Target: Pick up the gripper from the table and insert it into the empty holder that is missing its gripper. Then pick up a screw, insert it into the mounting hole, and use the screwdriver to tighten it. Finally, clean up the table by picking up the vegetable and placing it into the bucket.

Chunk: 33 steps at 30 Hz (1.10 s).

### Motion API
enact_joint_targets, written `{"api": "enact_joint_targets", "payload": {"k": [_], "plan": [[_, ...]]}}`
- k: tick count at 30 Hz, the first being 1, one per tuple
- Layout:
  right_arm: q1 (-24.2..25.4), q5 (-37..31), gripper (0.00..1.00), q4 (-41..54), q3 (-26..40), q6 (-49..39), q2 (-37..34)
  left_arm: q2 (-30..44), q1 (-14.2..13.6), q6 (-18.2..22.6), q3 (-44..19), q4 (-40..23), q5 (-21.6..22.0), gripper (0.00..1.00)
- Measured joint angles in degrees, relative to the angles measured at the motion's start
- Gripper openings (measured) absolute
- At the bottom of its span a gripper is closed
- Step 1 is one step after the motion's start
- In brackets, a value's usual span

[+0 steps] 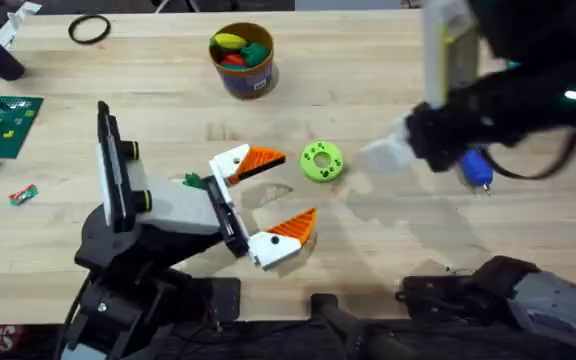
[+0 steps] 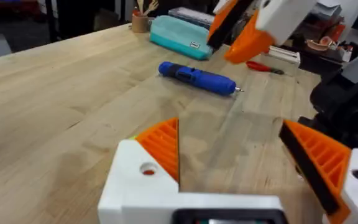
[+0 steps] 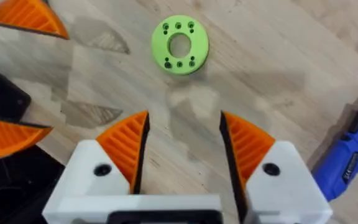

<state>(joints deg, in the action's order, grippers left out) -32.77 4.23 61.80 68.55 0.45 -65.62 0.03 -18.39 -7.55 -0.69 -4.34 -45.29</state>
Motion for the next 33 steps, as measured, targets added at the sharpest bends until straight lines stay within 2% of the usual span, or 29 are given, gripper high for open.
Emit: {"api": "enact_joint_targets", "payload": {"k": [6, 12, 16, 19, 29, 33], "plan": [[0.0, -0.4, 0.690, 0.6, -0.8, 0.0, 8.5, 0.0, 0.0, 0.0, 0.0, 0.0, 0.0, 0.986], [0.0, 0.1, 0.690, -5.5, -10.4, 1.7, 11.6, 0.0, 0.0, 0.0, 0.0, 0.0, 0.0, 0.986], [-0.1, 1.7, 0.690, -13.7, -18.5, 2.5, 8.8, 0.0, 0.0, 0.0, 0.0, 0.0, 0.0, 0.986], [-0.7, 2.3, 0.690, -17.1, -21.9, 2.7, 5.8, 0.0, 0.0, 0.0, 0.0, 0.0, 0.0, 0.986], [-6.6, 3.0, 0.690, -28.1, -22.6, 1.4, -6.1, 0.0, 0.0, 0.0, 0.0, 0.0, 0.0, 0.986], [-7.2, 3.0, 0.690, -30.6, -22.6, 0.5, -9.7, 0.0, 0.0, 0.0, 0.0, 0.0, 0.0, 0.986]]}}
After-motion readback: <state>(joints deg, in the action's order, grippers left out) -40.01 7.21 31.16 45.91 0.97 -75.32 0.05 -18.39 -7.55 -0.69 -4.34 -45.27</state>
